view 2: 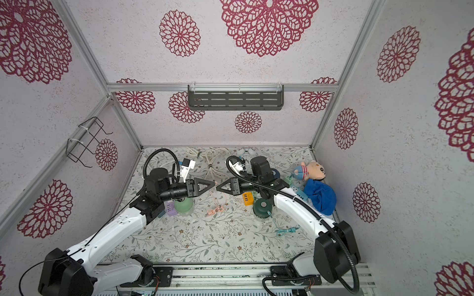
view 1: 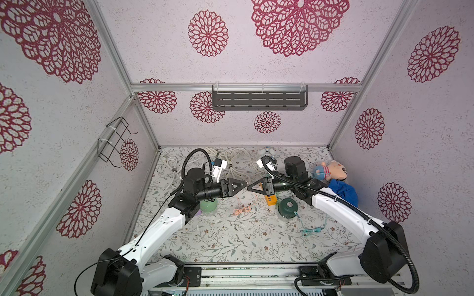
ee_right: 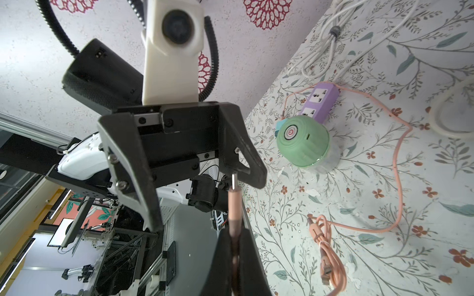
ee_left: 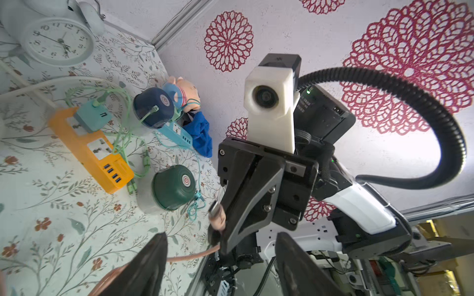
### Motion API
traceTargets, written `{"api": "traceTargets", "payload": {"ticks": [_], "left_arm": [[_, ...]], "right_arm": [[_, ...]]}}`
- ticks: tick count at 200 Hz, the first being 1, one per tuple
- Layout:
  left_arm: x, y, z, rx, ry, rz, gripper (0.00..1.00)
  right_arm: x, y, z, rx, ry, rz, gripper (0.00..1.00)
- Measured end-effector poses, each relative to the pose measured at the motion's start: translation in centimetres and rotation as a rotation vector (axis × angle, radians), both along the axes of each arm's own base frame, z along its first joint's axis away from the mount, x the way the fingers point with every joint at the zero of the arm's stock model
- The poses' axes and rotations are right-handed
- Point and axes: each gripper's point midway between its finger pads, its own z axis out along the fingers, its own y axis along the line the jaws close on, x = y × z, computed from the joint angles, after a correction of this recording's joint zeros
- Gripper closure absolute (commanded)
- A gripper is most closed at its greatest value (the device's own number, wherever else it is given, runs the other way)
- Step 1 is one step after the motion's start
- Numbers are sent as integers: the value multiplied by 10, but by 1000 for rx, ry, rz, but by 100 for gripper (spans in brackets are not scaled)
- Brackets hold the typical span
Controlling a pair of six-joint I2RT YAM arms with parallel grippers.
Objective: Charge the cordless meat grinders
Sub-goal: Pick up the charging cable from the center of the board.
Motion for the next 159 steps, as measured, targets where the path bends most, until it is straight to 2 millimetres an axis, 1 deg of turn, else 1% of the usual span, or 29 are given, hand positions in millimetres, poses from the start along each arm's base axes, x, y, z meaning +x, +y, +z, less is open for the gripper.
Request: {"api": "traceTargets", "payload": {"ticks": [12, 40, 57, 87, 113, 127, 138, 147, 159], "left_arm": [[1, -2, 5, -22, -9, -6, 47], [0, -4, 16, -57, -34, -24, 52], [-1, -5, 16, -60, -33, -28, 57], [-1, -6, 15, -59, -32, -28, 63], [-1, -6, 15, -58, -31, -27, 63], [-2, -6, 14, -55, -34, -30, 53], [-3, -7, 14, -52, -34, -35, 49], [-3, -8, 12, -47, -33, -36, 49], [-4, -8, 11, -44, -32, -37, 55]], "right_arm": [[-3, 2, 1, 4, 0, 12, 100], [-5, 3, 2, 7, 2, 21, 100], [-7, 4, 3, 12, -3, 28, 100], [-8, 5, 5, 16, -7, 31, 100], [-9, 6, 5, 19, -9, 37, 100], [-10, 6, 5, 19, -9, 39, 100], [-11, 7, 5, 19, -8, 40, 100], [-11, 7, 5, 18, -8, 42, 100], [-12, 8, 5, 18, -8, 42, 100]]}}
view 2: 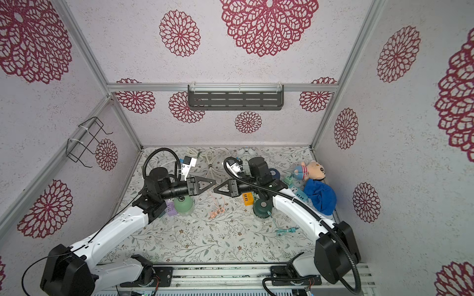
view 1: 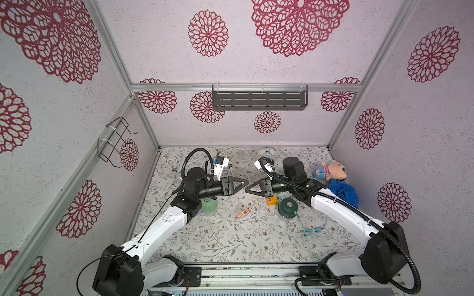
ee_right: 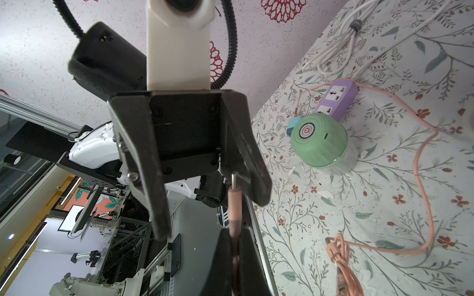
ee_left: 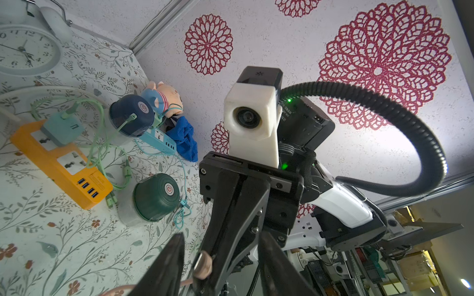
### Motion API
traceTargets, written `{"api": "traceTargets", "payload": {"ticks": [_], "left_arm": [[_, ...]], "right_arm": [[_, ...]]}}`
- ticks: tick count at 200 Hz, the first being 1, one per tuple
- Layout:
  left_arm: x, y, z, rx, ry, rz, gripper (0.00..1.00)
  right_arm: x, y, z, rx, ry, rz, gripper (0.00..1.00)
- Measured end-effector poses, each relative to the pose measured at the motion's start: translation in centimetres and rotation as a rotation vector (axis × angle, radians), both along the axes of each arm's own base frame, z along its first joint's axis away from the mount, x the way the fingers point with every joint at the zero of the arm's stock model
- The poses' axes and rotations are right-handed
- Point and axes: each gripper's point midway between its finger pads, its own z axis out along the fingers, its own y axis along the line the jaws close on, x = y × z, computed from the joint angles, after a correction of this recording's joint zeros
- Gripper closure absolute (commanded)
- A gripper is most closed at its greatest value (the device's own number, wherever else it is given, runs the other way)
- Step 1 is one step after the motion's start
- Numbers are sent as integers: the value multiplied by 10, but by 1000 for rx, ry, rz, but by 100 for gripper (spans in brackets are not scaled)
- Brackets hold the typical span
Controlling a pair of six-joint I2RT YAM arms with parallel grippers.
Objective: Charge the cordless meat grinders
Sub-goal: Pick up the charging cable from the center of the board.
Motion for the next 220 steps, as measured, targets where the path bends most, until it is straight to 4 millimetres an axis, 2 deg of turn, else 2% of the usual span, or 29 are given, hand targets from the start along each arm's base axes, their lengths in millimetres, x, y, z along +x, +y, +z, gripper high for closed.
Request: {"api": "traceTargets", "payload": {"ticks": [31, 69, 81, 90, 100, 115, 138, 159, 168, 176, 186, 194, 207, 220], "left_arm": [[-1, 0, -6, 9, 8, -1, 67], [-1, 0, -8, 13, 15, 0, 93], [-1, 0, -9, 14, 16, -1, 98], [0, 0, -9, 14, 21, 0, 100], [0, 0, -10, 14, 23, -1, 100], [0, 0, -11, 15, 35, 2, 100], [7, 4, -20, 47, 80, 58, 100], [17, 13, -27, 98, 148, 151, 100], [22, 19, -25, 114, 169, 202, 100], [25, 24, -22, 121, 181, 245, 100], [27, 30, -18, 126, 189, 293, 100], [28, 35, -15, 129, 199, 326, 100], [29, 42, -12, 141, 214, 369, 100], [31, 47, -12, 154, 231, 400, 100]], "right_arm": [[0, 0, 0, -1, 0, -1, 100], [0, 0, 0, 0, -1, 1, 100], [-1, 1, 0, -1, -1, 1, 100], [0, 0, -1, -3, -1, 0, 83], [1, 0, -2, -11, -6, -8, 73], [6, -2, -10, -57, -6, -50, 49], [25, -12, -20, -171, -67, -187, 26], [35, -29, -18, -266, -180, -308, 12], [36, -34, -14, -297, -230, -342, 13], [34, -33, -8, -315, -275, -356, 24], [30, -29, -1, -331, -327, -360, 42], [28, -26, 3, -340, -360, -358, 50], [24, -19, 6, -359, -397, -345, 56], [25, -12, 6, -382, -421, -337, 55]]}}
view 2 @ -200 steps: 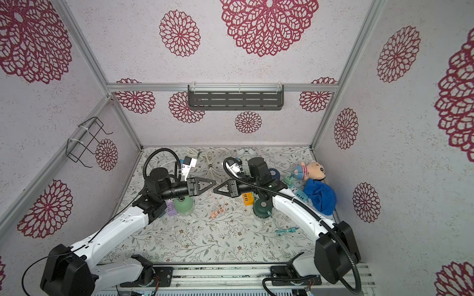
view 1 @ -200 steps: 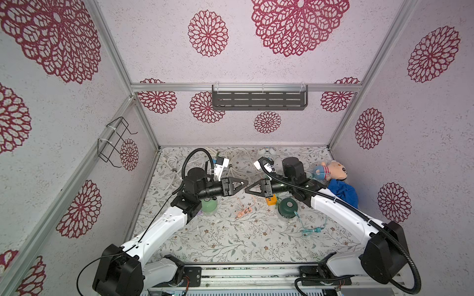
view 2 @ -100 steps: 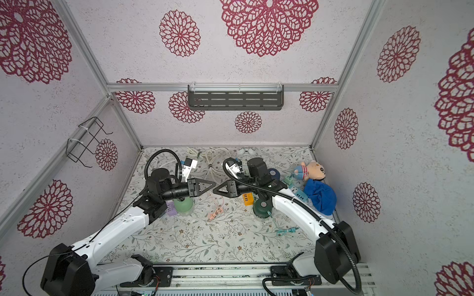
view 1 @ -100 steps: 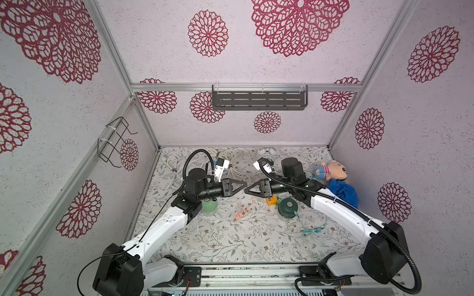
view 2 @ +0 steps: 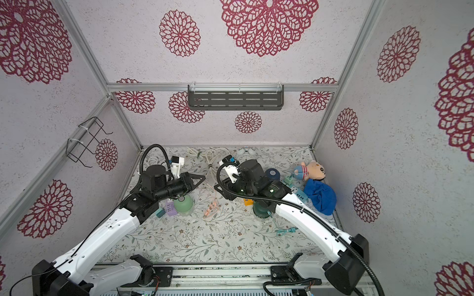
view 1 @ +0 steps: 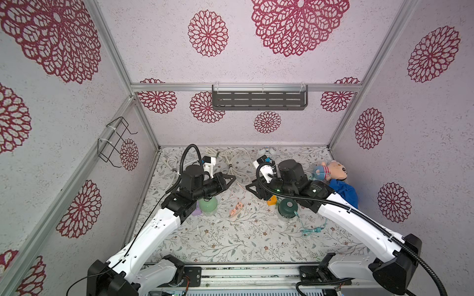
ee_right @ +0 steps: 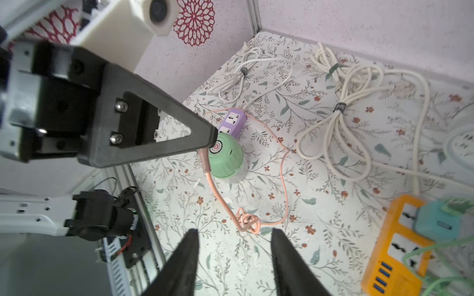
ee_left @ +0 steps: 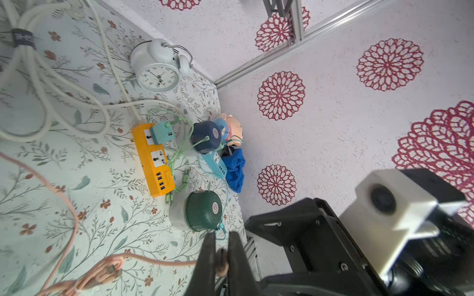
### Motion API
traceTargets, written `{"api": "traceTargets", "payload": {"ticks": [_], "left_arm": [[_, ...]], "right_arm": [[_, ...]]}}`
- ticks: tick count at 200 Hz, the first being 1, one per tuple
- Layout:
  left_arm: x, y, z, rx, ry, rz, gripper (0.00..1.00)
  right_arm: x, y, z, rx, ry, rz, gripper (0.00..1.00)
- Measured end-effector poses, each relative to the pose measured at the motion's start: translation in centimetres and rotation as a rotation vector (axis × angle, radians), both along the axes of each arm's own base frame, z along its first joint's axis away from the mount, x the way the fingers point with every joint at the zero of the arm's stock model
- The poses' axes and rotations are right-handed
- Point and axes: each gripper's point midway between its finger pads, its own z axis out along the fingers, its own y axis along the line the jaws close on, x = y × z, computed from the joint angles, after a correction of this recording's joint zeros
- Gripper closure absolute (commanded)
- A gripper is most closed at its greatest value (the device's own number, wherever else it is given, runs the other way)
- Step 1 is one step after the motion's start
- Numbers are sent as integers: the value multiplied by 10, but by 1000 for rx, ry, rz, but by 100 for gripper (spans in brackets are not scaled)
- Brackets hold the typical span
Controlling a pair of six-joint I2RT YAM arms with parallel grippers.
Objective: Charge the cordless meat grinders
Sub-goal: Pick up the charging cable from the center of the board.
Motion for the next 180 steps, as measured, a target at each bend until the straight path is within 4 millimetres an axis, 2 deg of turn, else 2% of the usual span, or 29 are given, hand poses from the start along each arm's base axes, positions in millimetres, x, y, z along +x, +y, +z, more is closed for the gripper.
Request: {"api": "traceTargets", "payload": {"ticks": [36, 54, 81, 110, 180], "left_arm": [[0, 8, -15, 31, 69, 48, 100], [0, 10, -18, 35, 85, 61, 100], [0, 10, -19, 33, 98, 65, 100], [-1, 10, -20, 31, 107, 67, 100], [-2, 10, -21, 29, 113, 64, 100]], "right_arm": [[6, 22, -17, -92, -10, 13, 42], [6, 32, -25, -137, -15, 28, 40], [4, 45, -30, -180, -29, 45, 50], [6, 54, -27, -200, -59, 54, 57], [12, 61, -30, -241, -88, 48, 73]]}}
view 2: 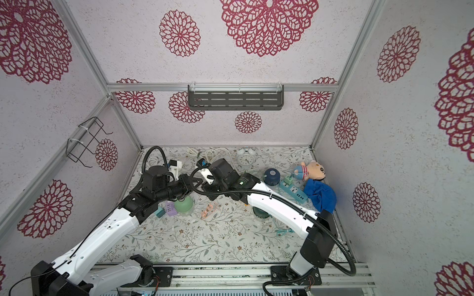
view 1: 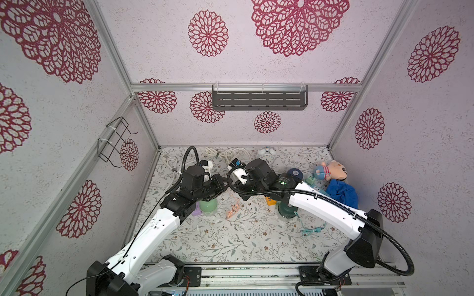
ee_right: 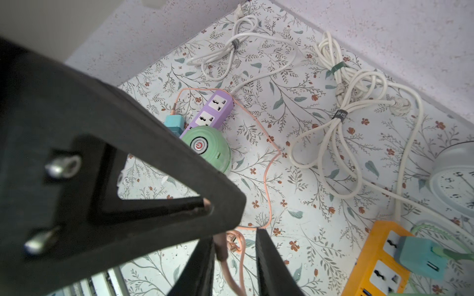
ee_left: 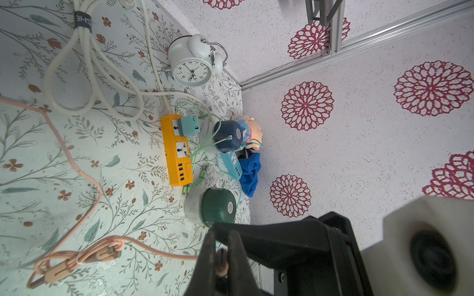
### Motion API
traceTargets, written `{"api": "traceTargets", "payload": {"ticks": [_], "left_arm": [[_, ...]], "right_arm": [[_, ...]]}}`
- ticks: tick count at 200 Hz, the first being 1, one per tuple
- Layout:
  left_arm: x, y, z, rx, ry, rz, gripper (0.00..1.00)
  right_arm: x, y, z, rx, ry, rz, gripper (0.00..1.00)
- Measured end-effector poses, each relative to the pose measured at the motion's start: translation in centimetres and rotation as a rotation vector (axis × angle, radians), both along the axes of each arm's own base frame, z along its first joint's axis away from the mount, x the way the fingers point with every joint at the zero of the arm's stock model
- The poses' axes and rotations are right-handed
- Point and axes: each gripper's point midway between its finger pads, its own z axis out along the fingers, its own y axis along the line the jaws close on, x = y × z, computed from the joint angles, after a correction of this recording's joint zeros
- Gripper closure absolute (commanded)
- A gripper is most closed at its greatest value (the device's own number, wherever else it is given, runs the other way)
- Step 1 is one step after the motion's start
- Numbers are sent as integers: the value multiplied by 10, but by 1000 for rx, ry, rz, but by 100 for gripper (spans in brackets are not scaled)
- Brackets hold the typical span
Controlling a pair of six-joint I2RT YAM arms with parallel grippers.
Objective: Charge the cordless meat grinders
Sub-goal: Pick up the charging cable from the center of the board.
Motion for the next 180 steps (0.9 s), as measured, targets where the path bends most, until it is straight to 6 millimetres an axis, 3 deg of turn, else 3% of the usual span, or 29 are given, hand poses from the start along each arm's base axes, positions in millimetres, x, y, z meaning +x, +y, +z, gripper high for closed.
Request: {"api": "traceTargets", "payload": {"ticks": [72, 142, 148, 158, 180], "left_arm": [[-2, -1, -2, -5, 10, -12, 100], [-3, -2, -4, -5, 16, -17, 100], [-3, -2, -4, -5, 16, -18, 88], [-3, -2, -4, -4, 14, -19, 59], [-4, 0, -8, 12, 22, -12, 22]], "right_arm": [[-1, 1, -1, -7, 3, 3, 80], [-4, 4, -1, -18, 0, 23, 100], [-4, 4, -2, -18, 1, 23, 100], [-4, 4, -1, -18, 1, 23, 100], [-3, 3, -1, -19, -4, 18, 100]]}}
